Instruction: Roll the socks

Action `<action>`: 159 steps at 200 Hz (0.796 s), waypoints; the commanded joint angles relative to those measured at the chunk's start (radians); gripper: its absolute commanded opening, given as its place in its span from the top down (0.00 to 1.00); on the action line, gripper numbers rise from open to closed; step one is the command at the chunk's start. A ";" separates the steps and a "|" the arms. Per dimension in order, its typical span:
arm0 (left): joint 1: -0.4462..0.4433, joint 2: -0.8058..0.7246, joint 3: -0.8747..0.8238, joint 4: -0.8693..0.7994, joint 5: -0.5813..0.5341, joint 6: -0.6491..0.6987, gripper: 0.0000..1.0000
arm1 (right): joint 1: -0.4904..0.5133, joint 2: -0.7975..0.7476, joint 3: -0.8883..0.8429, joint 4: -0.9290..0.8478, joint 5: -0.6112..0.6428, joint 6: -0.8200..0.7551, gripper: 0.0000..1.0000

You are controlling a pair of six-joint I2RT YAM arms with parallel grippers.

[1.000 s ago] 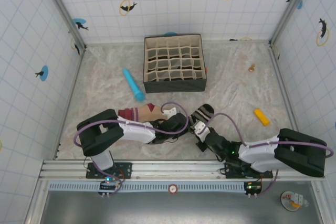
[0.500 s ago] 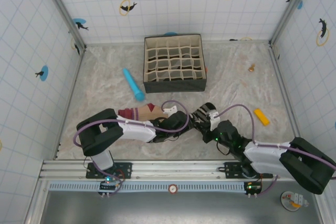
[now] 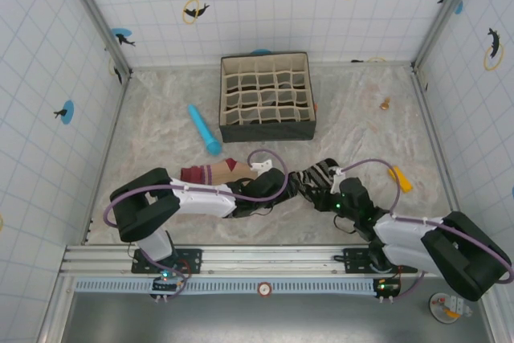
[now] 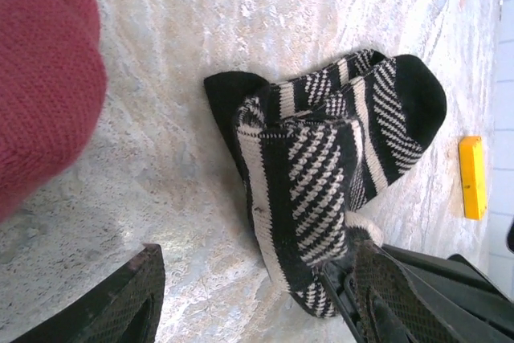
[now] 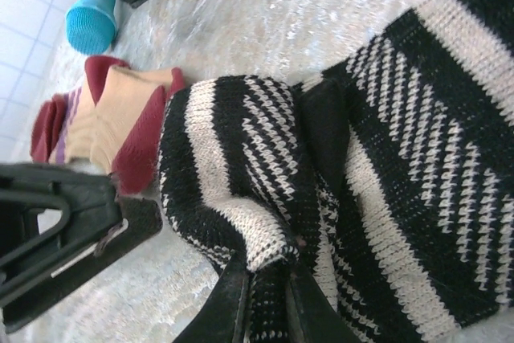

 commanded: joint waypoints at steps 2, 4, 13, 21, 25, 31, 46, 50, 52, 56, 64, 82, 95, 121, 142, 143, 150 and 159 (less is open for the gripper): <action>-0.006 -0.021 0.013 0.053 -0.015 0.065 0.38 | -0.044 0.069 -0.131 -0.204 -0.030 0.116 1.00; -0.007 -0.021 0.011 0.057 -0.014 0.067 0.38 | -0.047 0.074 -0.128 -0.212 -0.032 0.120 1.00; -0.006 -0.022 0.000 0.084 -0.011 0.073 0.38 | -0.063 0.094 -0.124 -0.224 -0.050 0.138 1.00; -0.005 -0.022 -0.011 0.105 -0.012 0.074 0.39 | -0.076 0.109 -0.130 -0.218 -0.061 0.160 1.00; -0.004 -0.021 -0.014 0.116 -0.011 0.074 0.40 | -0.083 0.114 -0.136 -0.212 -0.068 0.171 1.00; -0.001 -0.018 -0.020 0.133 -0.006 0.075 0.40 | -0.094 0.121 -0.143 -0.207 -0.071 0.187 1.00; 0.007 0.002 -0.018 0.154 0.010 0.078 0.41 | -0.118 0.138 -0.145 -0.232 -0.076 0.203 1.00; 0.010 0.008 -0.013 0.157 0.019 0.080 0.41 | -0.123 0.141 -0.145 -0.242 -0.075 0.204 1.00; 0.011 0.013 -0.011 0.158 0.022 0.080 0.41 | -0.125 0.141 -0.144 -0.247 -0.074 0.205 1.00; 0.014 0.020 -0.006 0.160 0.027 0.080 0.41 | -0.130 0.141 -0.144 -0.256 -0.074 0.206 1.00; 0.016 0.035 0.000 0.165 0.033 0.080 0.41 | -0.137 0.133 -0.150 -0.269 -0.069 0.212 1.00; 0.023 0.071 0.000 0.213 0.049 0.080 0.42 | -0.148 0.108 -0.155 -0.304 -0.054 0.209 1.00; 0.032 0.099 -0.003 0.262 0.068 0.075 0.42 | -0.161 0.101 -0.154 -0.332 -0.054 0.200 1.00; 0.041 0.147 0.011 0.338 0.098 0.074 0.43 | -0.192 0.104 -0.166 -0.352 -0.065 0.192 1.00; 0.041 0.185 0.050 0.332 0.108 0.095 0.43 | -0.207 0.112 -0.177 -0.344 -0.077 0.187 1.00; 0.042 0.187 0.051 0.332 0.108 0.096 0.43 | -0.208 0.112 -0.178 -0.344 -0.078 0.187 1.00; 0.042 0.199 0.059 0.332 0.110 0.097 0.43 | -0.212 0.113 -0.181 -0.337 -0.083 0.186 1.00; 0.043 0.217 0.067 0.337 0.114 0.095 0.43 | -0.218 0.115 -0.183 -0.330 -0.091 0.184 1.00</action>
